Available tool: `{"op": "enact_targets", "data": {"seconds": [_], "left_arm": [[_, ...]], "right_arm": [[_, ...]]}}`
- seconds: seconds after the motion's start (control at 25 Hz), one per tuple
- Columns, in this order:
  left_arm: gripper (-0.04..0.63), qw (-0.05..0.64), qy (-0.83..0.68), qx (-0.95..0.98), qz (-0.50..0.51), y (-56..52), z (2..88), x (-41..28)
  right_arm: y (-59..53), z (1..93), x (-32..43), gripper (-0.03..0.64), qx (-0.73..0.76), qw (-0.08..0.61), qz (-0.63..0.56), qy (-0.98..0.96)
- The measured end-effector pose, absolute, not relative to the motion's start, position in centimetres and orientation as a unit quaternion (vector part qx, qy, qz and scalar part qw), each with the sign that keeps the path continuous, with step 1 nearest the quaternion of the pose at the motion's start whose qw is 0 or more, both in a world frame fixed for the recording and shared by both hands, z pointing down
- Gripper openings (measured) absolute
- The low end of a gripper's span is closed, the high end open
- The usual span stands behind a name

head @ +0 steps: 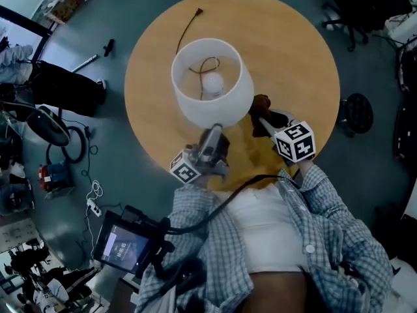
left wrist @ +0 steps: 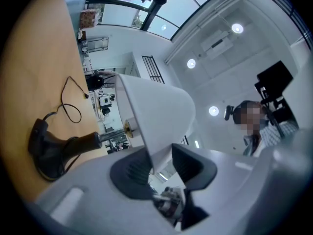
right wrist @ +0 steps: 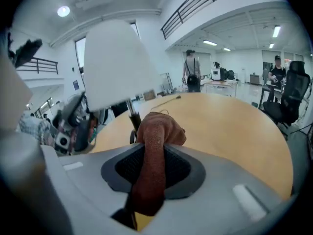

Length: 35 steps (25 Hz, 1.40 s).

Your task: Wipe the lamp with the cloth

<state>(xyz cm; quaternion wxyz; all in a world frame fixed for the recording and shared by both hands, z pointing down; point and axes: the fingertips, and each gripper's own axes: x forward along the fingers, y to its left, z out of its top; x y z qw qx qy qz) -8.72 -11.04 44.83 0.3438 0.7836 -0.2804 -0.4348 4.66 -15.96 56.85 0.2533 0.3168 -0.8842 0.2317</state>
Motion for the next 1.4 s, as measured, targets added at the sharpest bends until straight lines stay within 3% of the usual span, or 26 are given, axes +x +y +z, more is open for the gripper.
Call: {"op": "enact_targets", "data": {"seconds": [0.28, 0.48, 1.04, 1.4], "left_arm": [[0.121, 0.344, -0.279, 0.781, -0.441, -10.7, 44.5, -8.5], [0.123, 0.347, -0.279, 0.779, -0.441, -11.0, 44.5, -8.3], [0.121, 0.347, -0.278, 0.779, -0.441, -10.9, 44.8, -8.2], [0.121, 0.346, -0.28, 0.779, -0.441, -11.0, 44.8, -8.3]], "right_arm": [[-20.3, 39.4, 4.1, 0.103, 0.315, 0.104, 0.125, -0.935], [-21.8, 30.9, 1.5, 0.103, 0.276, 0.0, 0.111, -0.955], [-26.9, 46.1, 2.5, 0.103, 0.296, 0.084, 0.269, -0.913], [-27.6, 35.8, 0.2, 0.103, 0.248, 0.007, 0.215, -0.945]]}}
